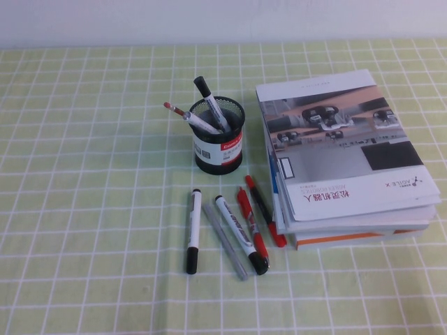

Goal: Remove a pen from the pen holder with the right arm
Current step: 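Take a marker out of the pen holder and lay it on the table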

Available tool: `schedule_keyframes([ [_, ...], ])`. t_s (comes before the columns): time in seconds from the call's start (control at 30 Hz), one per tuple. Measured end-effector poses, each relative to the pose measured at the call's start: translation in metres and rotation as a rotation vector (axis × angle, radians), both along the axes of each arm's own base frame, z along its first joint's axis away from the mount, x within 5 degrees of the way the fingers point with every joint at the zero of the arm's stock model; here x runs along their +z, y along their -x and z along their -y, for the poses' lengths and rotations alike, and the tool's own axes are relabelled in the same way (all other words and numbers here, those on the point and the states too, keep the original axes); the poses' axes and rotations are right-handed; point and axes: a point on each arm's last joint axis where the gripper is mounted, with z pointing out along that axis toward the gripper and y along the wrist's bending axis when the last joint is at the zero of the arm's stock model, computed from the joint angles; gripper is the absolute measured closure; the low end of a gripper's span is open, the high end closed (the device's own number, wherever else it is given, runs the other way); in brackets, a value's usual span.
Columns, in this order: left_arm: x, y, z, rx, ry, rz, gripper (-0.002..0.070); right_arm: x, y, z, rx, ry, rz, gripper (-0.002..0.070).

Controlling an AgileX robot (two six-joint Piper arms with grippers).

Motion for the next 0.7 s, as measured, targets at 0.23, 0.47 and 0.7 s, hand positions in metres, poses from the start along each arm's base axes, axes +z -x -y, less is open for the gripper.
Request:
schedule_keyframes([
  [0.23,0.0,0.0,0.0,0.0,0.0,0.0,0.068,-0.009,0.001,0.0,-0.001,0.01,-0.095,0.0688],
  [0.47,0.0,0.0,0.0,0.0,0.0,0.0,0.068,-0.024,0.005,0.0,0.002,0.013,-0.259,0.0688],
  [0.7,0.0,0.0,0.0,0.0,0.0,0.0,0.068,-0.024,0.005,0.0,0.002,0.012,-0.262,0.0689],
])
